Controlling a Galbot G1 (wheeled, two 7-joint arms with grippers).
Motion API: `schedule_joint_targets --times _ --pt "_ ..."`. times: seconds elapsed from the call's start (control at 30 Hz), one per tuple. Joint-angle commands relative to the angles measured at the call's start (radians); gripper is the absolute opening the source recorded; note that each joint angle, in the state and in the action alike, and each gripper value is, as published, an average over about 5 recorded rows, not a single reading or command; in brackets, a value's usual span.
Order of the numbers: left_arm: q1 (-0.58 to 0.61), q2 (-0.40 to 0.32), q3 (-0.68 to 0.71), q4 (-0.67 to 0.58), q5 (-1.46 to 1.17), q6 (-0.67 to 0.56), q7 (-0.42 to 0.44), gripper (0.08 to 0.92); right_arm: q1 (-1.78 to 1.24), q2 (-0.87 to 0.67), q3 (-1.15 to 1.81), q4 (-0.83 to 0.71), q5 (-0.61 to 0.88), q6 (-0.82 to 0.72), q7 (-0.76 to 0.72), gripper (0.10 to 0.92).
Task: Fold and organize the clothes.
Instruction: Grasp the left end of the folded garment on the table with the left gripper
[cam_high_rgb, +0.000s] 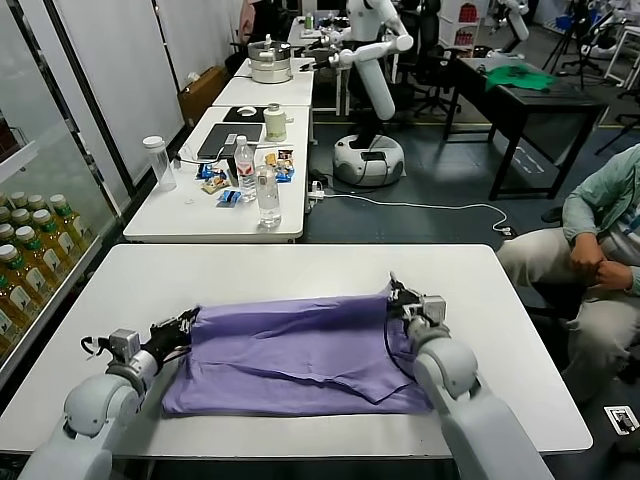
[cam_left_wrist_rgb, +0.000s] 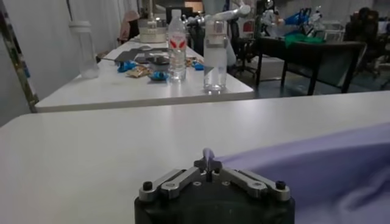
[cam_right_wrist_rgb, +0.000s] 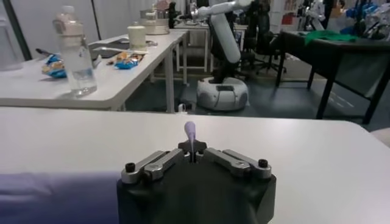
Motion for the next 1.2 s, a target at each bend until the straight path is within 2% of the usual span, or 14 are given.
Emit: schedule_joint_targets --times 0.03,0.2,0.43,0.57,0.73,0.83,0.97,1.1,1.2 --pt "0.152 0.009 -0.069 -0.078 -0.012 -0.021 0.003 0.086 -0.163 -0.049 0.016 0.163 -0.008 -0.01 -0.005 0.112" --pt "0.194 0.006 -0.082 -0.123 0.02 0.0 0.027 0.086 -0.207 -0.052 0.015 0.168 -0.085 0.017 -0.025 0.112" --pt "0.208 0.008 -0.096 -0.143 0.094 0.111 0.046 0.086 -0.244 -0.072 0.029 0.215 -0.082 -0.034 -0.001 0.117" --pt "0.205 -0.002 -0.097 -0.159 0.15 0.144 0.037 0.109 -0.25 -0.078 0.037 0.213 -0.082 -0.059 0.002 0.194" --pt "0.219 0.003 -0.15 -0.21 0.133 0.146 0.014 0.241 -0.265 -0.093 0.069 0.269 -0.069 -0.067 -0.001 0.332" --pt "0.241 -0.003 -0.167 -0.261 0.08 0.133 -0.049 0.327 -0.29 -0.103 0.089 0.311 -0.07 -0.067 -0.005 0.418" --pt "0.264 -0.041 -0.105 -0.302 0.021 0.12 -0.2 0.439 -0.326 -0.1 0.092 0.355 -0.088 -0.067 -0.013 0.522" --pt "0.265 -0.097 -0.038 -0.295 -0.03 0.134 -0.343 0.552 -0.349 -0.094 0.084 0.379 -0.116 -0.066 -0.019 0.635" --pt "0.258 -0.124 -0.011 -0.276 -0.052 0.146 -0.405 0.638 -0.363 -0.093 0.084 0.391 -0.122 -0.065 -0.019 0.721"
